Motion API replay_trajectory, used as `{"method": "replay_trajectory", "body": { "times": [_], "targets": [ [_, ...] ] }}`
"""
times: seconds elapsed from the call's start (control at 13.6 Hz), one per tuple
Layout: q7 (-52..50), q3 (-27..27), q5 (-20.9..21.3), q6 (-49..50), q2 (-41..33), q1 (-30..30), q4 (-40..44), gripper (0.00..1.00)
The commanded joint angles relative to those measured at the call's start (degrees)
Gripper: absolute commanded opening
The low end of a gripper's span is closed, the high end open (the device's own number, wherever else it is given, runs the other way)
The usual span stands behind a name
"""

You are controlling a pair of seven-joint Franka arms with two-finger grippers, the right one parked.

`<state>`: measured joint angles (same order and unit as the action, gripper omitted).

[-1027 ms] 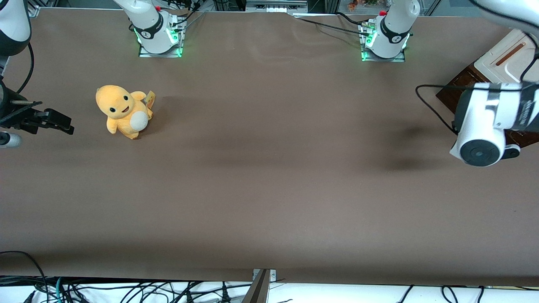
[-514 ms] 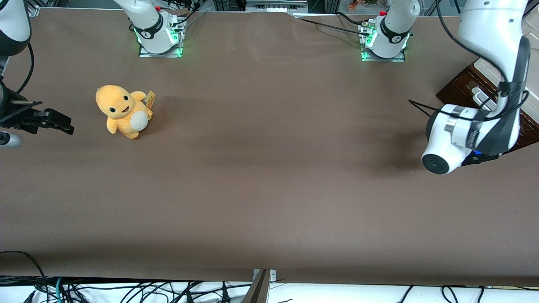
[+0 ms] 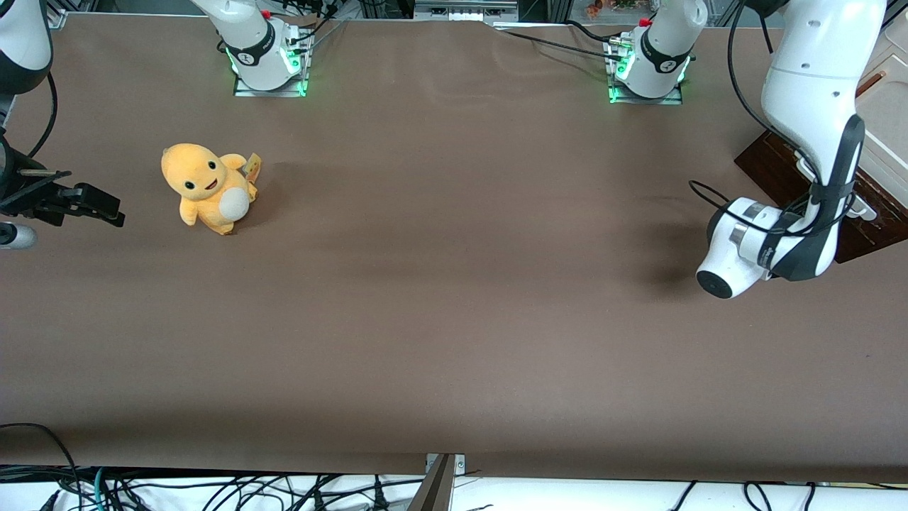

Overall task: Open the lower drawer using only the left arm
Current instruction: 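Move the left gripper down to the lower drawer's white bar handle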

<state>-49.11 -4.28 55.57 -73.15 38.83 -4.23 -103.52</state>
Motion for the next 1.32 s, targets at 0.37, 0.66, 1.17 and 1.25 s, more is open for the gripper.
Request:
{"method": "replay_trajectory", "body": {
  "times": [0.37,0.66,1.17,1.25],
  "targets": [
    [-4.51,-0.29,5.42,0.11,0.19,-3.24,-3.88,0.76],
    [-3.27,-0.47,4.81,0.02,0.19,-4.12,-4.06,0.53],
    [-4.32,-0.47,4.54,0.29,0.28,-3.95,-3.97,0.48],
    [-4.94,-0.47,4.54,0.29,0.28,-3.95,-3.97,0.48]
  ]
}}
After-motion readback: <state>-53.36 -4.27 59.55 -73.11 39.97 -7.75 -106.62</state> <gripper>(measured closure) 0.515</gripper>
